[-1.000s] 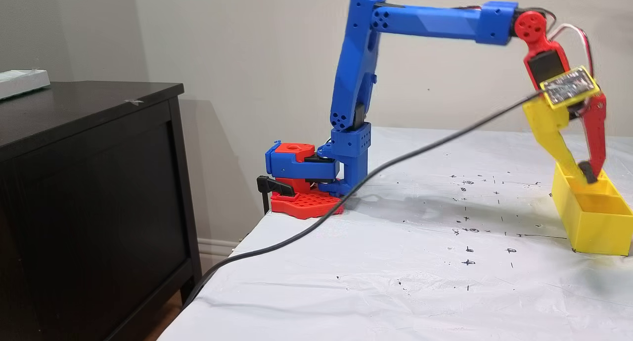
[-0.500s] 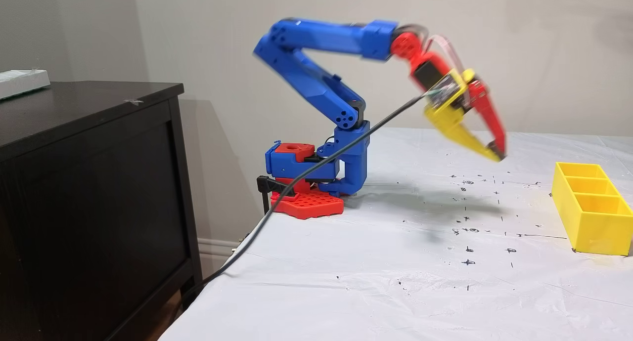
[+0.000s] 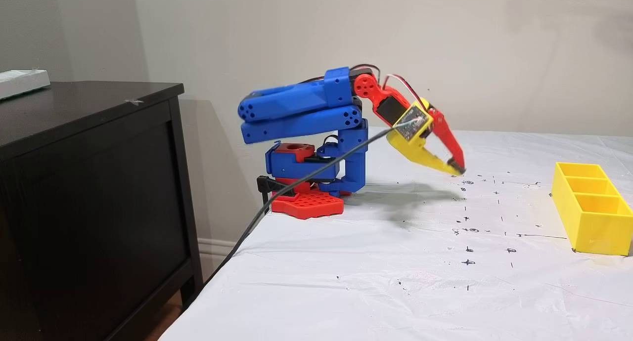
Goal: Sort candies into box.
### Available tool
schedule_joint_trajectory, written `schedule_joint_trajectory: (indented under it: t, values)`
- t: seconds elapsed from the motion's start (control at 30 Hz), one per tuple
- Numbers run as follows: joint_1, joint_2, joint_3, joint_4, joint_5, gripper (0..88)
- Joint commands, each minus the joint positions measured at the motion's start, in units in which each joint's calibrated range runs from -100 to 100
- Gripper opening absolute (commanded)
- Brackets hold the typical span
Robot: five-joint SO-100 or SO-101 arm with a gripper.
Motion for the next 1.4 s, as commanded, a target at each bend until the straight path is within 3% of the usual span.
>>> schedule_joint_trajectory:
  t: [0.0, 1.37]
  values:
    - [0.8, 0.1, 0.8, 2.5, -0.4, 0.1]
    - [2.8, 0.1, 0.7, 5.4, -0.2, 0.2]
